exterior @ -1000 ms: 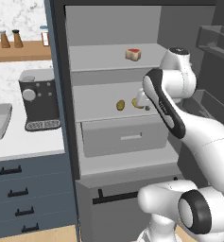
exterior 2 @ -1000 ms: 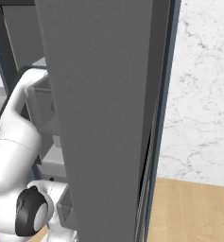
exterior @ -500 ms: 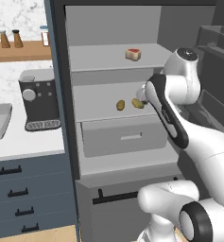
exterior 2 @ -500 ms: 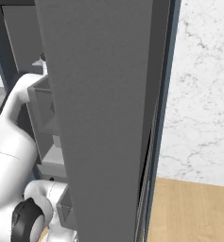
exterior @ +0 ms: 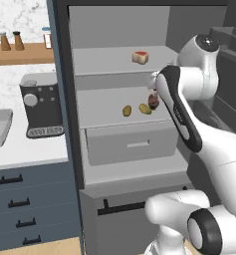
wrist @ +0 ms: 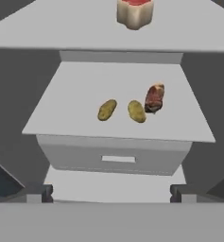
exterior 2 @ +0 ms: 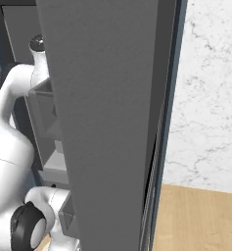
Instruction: Place one potato and one steak in each tupperware on the nearby counter, to pack two identical lunches.
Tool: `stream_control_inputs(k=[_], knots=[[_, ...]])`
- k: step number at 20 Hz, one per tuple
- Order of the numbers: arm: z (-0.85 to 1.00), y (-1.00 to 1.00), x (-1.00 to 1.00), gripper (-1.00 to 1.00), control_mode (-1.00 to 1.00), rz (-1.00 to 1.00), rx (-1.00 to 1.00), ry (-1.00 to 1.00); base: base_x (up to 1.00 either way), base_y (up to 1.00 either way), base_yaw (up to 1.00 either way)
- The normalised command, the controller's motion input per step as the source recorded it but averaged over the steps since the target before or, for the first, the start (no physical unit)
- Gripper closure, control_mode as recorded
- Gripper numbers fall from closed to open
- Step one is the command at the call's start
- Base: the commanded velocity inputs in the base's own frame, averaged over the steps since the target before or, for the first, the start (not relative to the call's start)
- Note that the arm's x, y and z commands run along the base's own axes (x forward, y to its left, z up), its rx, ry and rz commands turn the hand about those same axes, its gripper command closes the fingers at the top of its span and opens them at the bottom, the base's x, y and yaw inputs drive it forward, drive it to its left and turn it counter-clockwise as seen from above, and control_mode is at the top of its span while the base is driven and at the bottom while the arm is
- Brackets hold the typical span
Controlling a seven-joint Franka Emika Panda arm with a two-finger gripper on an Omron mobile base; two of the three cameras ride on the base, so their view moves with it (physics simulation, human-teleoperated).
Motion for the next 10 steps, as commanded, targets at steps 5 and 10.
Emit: stream_control_inputs(k=[5, 10], knots=[[0.38, -0.03, 0.24, -1.00, -1.00, -0.07, 0.03, 0.00, 0.00, 0.00, 0.00], [0.08, -0.05, 0.57, -1.00, -1.00, -0.06, 0.02, -0.02, 0.00, 0.00, 0.00]])
